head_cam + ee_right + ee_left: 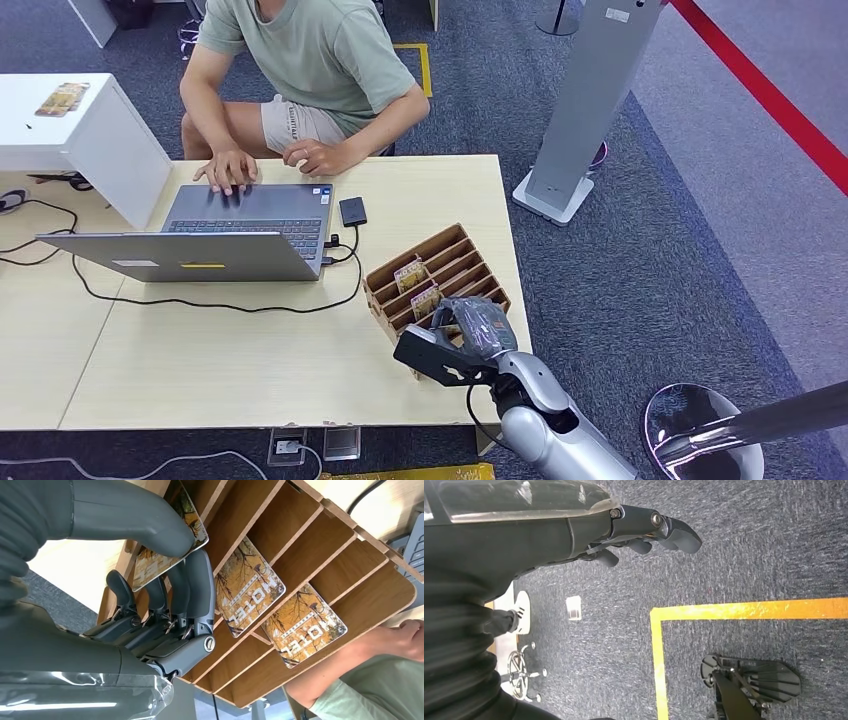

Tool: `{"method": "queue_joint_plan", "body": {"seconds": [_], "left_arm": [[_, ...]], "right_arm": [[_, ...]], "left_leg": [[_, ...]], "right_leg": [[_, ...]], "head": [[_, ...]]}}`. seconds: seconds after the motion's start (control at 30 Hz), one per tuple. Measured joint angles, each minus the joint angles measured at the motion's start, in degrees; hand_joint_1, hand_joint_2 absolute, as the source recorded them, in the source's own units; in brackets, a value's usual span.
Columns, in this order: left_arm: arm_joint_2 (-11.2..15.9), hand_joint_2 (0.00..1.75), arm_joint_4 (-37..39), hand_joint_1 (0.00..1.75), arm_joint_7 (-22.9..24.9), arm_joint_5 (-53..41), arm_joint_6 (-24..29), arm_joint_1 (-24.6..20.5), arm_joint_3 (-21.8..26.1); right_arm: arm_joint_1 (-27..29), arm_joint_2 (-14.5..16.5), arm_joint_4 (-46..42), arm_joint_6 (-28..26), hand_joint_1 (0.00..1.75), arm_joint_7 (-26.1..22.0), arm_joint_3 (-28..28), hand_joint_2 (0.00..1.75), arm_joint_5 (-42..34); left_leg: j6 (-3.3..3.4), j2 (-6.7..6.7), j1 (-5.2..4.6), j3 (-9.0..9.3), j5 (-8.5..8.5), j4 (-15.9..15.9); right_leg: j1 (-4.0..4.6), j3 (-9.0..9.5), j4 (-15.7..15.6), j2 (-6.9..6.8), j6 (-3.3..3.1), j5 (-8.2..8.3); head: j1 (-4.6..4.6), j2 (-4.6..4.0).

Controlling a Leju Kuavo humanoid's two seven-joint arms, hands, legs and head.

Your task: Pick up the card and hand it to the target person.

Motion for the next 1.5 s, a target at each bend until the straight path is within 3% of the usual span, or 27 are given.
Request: {"method": "queue_joint_plan", "body": {"seconds": [0.3,0.7,0.93,1.2,1.5], "left_arm": [[-0.2,1.75,-0.1,0.00,0.3,0.1,0.5,0.0,0.1],[-0.2,1.75,0.0,0.00,-0.4,-0.3,0.6,0.0,-0.4],[-0.1,1.75,0.0,0.00,-0.1,-0.6,0.7,0.0,-0.8],[0.0,1.75,0.0,0.00,-0.6,-2.5,0.1,-0.2,-2.7],[0.0,1.75,0.1,0.00,-1.0,-4.2,-0.2,-0.6,-5.2]], "right_arm": [[0.0,0.0,0.0,-1.4,1.33,-1.3,-0.1,1.75,-0.7],[3.5,-1.1,-8.6,-15.8,1.33,-14.6,-3.8,1.75,-4.6],[2.6,-0.8,-10.2,-16.7,1.33,-17.1,-4.1,1.75,-8.6],[-8.7,3.0,0.1,-13.8,1.33,-16.5,-1.7,1.75,-14.8],[-29.3,14.0,31.6,-12.4,1.33,-14.4,1.8,1.75,-15.0]], "left_leg": [[0.00,-0.02,0.00,0.01,0.00,0.0],[0.01,-0.07,-0.02,-0.03,-0.03,0.0],[0.01,-0.05,-0.03,-0.08,-0.02,0.1],[0.00,0.18,-0.03,-0.07,-0.01,0.1],[-0.02,0.43,-0.05,0.00,0.02,0.0]], "right_leg": [[0.00,0.01,0.0,-0.02,0.00,-0.01],[-0.02,-0.02,0.0,-0.08,0.01,-0.06],[-0.03,-0.09,0.1,-0.07,0.02,-0.05],[-0.03,-0.15,0.1,0.18,0.00,0.03],[-0.05,-0.16,0.2,0.43,-0.02,0.10]], "head": [[0.00,0.00],[0.00,0.00],[0.00,0.00],[0.00,0.00],[0.00,0.00]]}}
